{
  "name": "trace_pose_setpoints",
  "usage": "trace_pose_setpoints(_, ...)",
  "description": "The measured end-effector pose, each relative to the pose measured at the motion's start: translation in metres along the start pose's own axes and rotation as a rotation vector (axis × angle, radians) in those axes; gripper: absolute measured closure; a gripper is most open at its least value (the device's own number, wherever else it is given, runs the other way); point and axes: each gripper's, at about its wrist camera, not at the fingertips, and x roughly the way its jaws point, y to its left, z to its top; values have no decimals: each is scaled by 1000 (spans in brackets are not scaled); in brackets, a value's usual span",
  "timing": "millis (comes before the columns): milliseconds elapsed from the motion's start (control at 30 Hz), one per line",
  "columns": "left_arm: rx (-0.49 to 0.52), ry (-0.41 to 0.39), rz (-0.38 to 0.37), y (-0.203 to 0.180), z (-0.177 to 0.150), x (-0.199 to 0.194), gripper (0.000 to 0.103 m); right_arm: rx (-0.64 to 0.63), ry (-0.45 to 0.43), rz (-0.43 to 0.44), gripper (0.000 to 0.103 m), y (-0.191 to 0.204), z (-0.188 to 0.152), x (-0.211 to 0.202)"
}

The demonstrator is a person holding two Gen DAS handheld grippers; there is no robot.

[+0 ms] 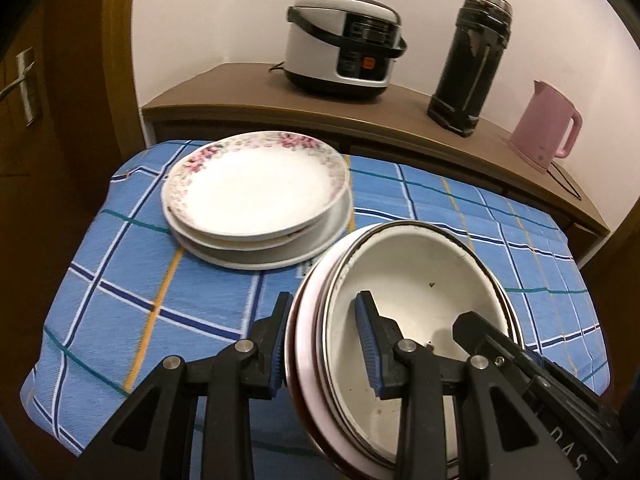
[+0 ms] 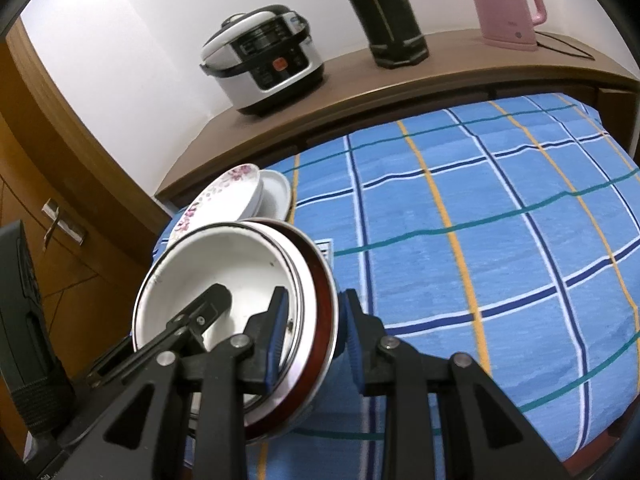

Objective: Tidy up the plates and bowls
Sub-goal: 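Carry the nested bowls with both tools over the floral plate stack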

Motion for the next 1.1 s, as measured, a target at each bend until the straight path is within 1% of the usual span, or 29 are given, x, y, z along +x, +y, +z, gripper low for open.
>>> trace_pose_setpoints(800,-117,-13,113,80,5,-10,68,-99,82,92,76,73,-9,44)
trace_pose_setpoints(1100,-150,-23,162,103,10,-13,68,-123,113,138,76,96,-9,63)
